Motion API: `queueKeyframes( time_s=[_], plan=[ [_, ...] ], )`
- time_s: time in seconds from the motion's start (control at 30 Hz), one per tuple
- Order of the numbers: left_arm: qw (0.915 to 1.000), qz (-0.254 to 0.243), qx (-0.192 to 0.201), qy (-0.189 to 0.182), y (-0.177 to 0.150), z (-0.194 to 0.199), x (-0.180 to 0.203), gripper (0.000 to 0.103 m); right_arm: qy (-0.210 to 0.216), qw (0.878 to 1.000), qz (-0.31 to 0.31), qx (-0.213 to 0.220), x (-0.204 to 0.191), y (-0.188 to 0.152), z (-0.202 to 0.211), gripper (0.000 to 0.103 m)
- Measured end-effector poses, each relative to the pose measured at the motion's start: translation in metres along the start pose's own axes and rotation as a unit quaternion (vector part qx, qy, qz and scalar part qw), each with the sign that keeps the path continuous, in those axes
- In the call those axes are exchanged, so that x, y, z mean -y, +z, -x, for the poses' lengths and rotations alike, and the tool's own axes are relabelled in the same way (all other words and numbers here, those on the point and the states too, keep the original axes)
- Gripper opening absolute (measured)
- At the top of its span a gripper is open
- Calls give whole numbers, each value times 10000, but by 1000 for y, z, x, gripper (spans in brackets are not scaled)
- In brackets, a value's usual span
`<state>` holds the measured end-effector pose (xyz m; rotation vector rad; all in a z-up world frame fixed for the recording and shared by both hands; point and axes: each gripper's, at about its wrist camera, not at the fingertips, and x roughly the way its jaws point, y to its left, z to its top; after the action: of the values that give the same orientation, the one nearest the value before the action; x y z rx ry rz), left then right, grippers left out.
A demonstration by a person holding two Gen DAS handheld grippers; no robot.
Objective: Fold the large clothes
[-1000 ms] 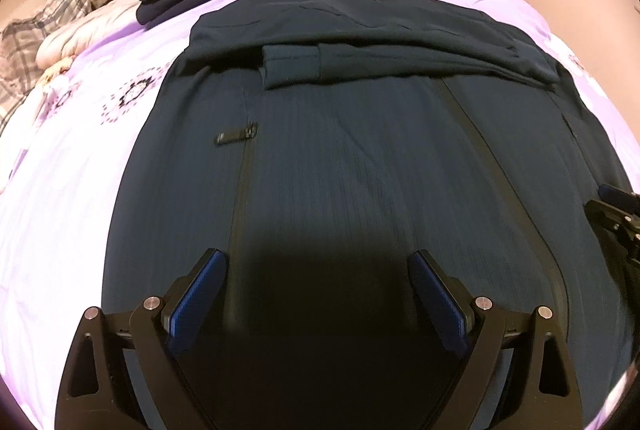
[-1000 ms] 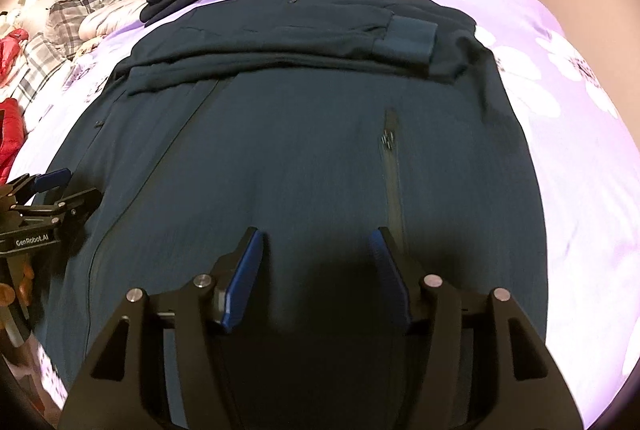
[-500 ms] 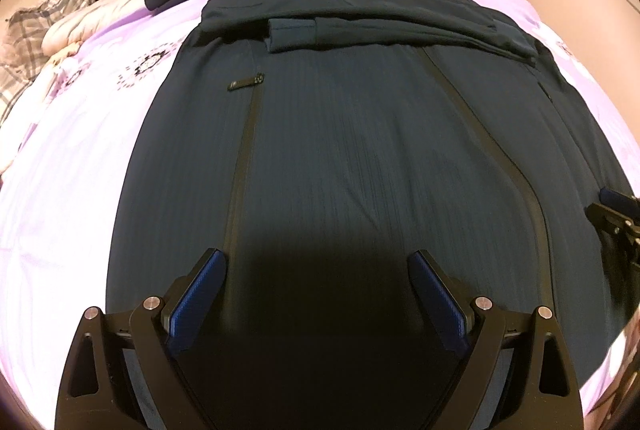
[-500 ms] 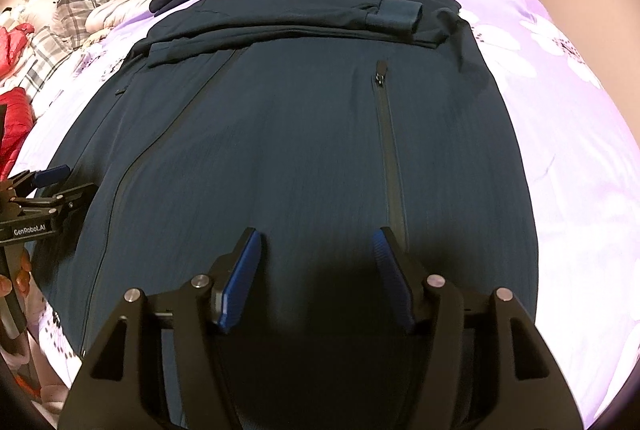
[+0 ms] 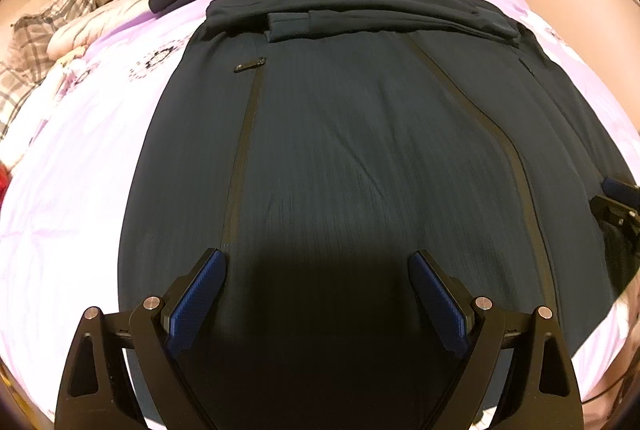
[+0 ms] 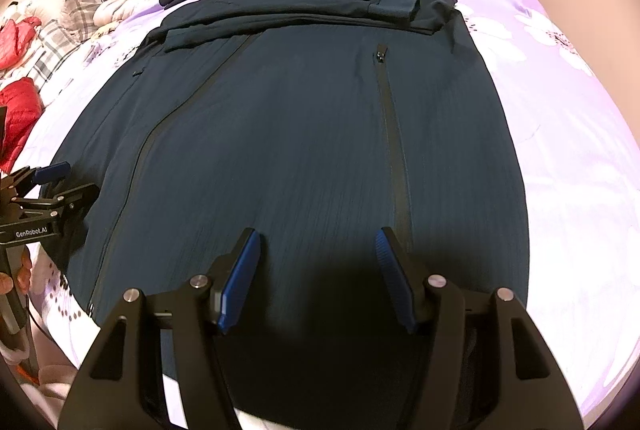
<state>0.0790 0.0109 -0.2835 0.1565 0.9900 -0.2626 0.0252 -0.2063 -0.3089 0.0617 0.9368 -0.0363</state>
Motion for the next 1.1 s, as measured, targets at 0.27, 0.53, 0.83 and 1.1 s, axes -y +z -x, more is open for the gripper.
queueKeyframes(
  time_s=[0.27, 0.53, 0.83, 1.1],
  plan=[
    [10000, 48, 10, -67, -9, 6, 0, 93, -63, 9999, 90, 1, -3, -13, 8, 62],
    [9999, 28, -6, -137, -19, 15, 0, 93, -39, 10000, 84, -16, -2, -23, 17, 62],
    [9994, 324, 133, -48, -25, 35, -24, 93, 148, 9998, 146, -23, 6, -38, 35, 62],
    [9955, 923, 189, 73, -31, 45, -65, 93, 146, 9999, -3, -54, 20, -45, 50, 65]
  ],
)
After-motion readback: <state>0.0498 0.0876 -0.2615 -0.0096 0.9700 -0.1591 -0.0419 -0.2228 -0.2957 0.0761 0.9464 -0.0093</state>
